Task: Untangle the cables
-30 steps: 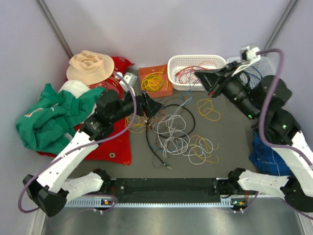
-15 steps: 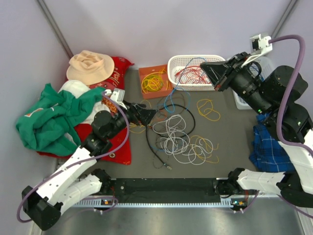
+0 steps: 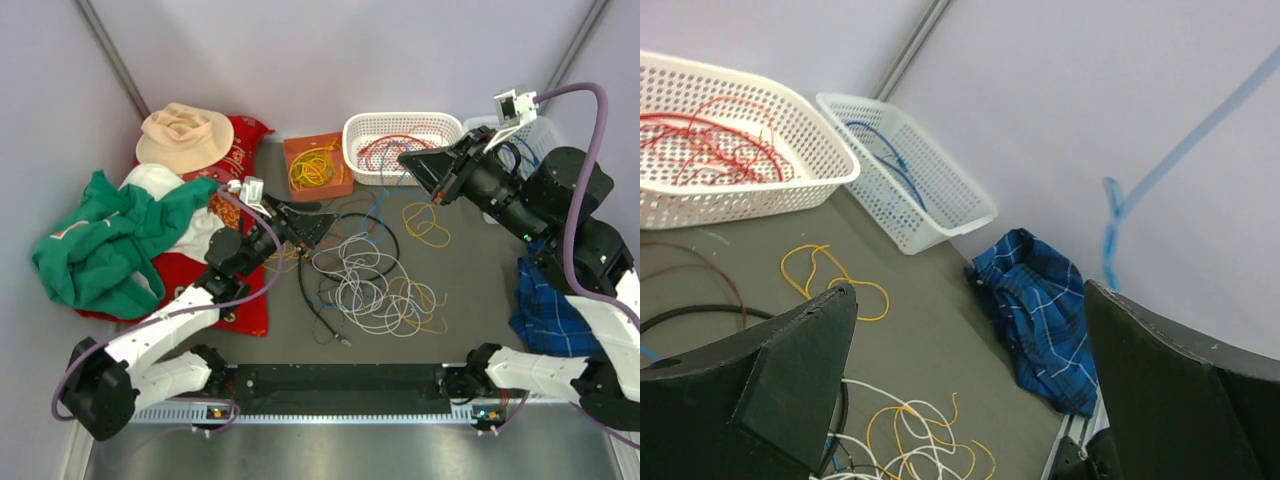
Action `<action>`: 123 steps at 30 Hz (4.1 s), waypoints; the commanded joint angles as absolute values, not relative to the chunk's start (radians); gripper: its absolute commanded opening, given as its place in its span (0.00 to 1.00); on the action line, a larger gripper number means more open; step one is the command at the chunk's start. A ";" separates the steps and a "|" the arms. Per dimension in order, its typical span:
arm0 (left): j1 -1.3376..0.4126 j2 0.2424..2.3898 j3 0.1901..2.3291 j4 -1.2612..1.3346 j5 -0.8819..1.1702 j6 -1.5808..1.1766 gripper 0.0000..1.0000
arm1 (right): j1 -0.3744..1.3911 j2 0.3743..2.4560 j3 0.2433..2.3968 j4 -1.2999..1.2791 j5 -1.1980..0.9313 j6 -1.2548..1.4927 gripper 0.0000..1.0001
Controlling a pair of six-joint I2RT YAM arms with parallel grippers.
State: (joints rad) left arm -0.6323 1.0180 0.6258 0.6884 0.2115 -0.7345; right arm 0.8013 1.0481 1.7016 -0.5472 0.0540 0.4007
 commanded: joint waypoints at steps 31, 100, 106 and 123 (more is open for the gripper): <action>-0.776 1.480 0.706 1.571 0.308 -0.867 0.99 | 0.811 0.894 1.623 -0.491 -0.210 0.561 0.00; -0.833 1.054 0.910 0.247 0.150 -0.730 0.99 | 0.811 0.936 1.603 -0.630 0.100 0.382 0.00; -0.864 1.078 0.922 0.186 0.129 -0.690 0.99 | 0.811 0.939 1.603 -0.626 0.091 0.387 0.00; -0.865 1.109 0.873 0.242 0.239 -0.696 0.42 | 0.811 0.936 1.606 -0.624 0.092 0.385 0.00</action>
State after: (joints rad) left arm -0.8631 1.1103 0.8761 0.1837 0.2096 -0.6952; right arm 0.8013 0.9390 1.5974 -0.6445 0.0864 0.3939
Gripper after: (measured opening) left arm 0.223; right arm 0.009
